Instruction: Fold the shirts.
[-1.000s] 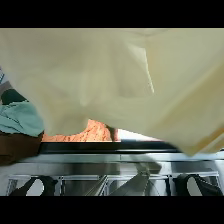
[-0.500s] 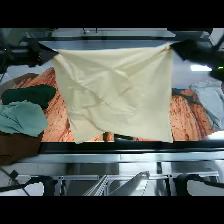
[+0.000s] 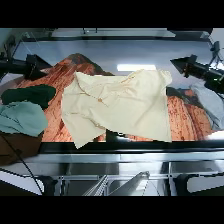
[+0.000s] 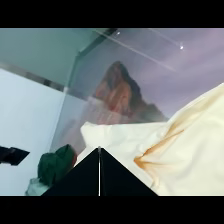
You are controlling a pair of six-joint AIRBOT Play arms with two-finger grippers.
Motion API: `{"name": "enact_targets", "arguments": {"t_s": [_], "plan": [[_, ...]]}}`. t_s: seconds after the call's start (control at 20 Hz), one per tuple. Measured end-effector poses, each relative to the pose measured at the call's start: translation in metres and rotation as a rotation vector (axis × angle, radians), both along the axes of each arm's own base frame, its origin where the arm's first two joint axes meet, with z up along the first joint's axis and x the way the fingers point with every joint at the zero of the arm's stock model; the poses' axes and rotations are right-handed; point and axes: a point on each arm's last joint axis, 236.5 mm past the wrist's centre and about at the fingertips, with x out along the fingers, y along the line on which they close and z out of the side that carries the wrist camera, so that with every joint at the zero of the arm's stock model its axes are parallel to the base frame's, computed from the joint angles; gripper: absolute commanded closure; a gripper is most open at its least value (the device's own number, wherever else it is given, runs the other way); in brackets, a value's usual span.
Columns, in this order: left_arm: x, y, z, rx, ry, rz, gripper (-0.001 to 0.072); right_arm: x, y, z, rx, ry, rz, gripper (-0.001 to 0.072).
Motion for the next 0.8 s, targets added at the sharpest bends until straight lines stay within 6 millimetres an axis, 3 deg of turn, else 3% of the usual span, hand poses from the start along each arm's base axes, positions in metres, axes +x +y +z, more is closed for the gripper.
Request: {"name": "enact_targets", "arguments": {"t_s": [0.1, 0.25, 0.4, 0.55, 0.8], "plan": [[-0.037, 0.005, -0.016, 0.019, 0.117, -0.011, 0.0004, -0.030, 0.005, 0.001, -0.021, 0.044, 0.098, 0.0698], [-0.099, 0.006, -0.053, 0.065, 0.286, 0.008, 0.0005, -0.083, 0.016, -0.017, -0.079, 0.177, 0.205, 0.0698], [-0.144, 0.000, -0.090, 0.095, 0.383, 0.047, 0.0006, -0.134, 0.031, -0.032, -0.105, 0.270, 0.251, 0.0698], [-0.166, -0.009, -0.123, 0.126, 0.422, 0.072, 0.0005, -0.177, 0.046, -0.045, -0.115, 0.317, 0.259, 0.0697], [-0.156, -0.025, -0.159, 0.184, 0.405, 0.070, 0.0005, -0.213, 0.061, -0.048, -0.150, 0.302, 0.258, 0.0697]]}}
